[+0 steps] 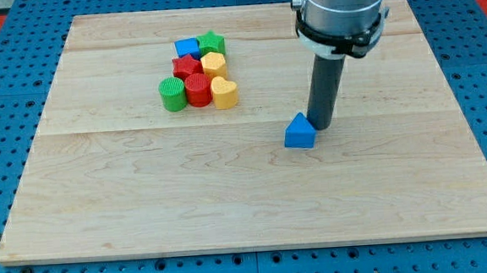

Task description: Move the yellow heart to the left of the blue triangle

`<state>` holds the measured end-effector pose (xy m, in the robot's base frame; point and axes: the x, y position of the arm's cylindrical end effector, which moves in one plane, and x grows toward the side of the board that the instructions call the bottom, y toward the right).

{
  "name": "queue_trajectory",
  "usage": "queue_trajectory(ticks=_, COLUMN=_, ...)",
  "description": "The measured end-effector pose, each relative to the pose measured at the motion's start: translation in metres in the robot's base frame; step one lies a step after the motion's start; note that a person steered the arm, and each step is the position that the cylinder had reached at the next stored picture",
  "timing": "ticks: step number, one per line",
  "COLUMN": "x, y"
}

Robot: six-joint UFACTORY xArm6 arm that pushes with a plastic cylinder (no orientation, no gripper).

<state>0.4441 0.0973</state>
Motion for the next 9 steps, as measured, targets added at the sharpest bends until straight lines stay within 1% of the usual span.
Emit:
queue_trajectory(ticks=1, x=-0.057, y=-0.008)
queue_trajectory(ticks=2, x=-0.075, y=-0.070)
queue_trajectory(ticks=3, x=-0.070, y=-0.133)
queue_trajectory(ticks=4, x=-0.068, y=-0.167)
queue_trajectory(ticks=5, x=-0.058, y=-0.171)
queue_trajectory(ticks=7, x=-0.059, y=-0.125)
queue_trajectory(ticks=8, x=-0.057, y=-0.093)
queue_trajectory(ticks=9, x=-0.023, y=-0.102)
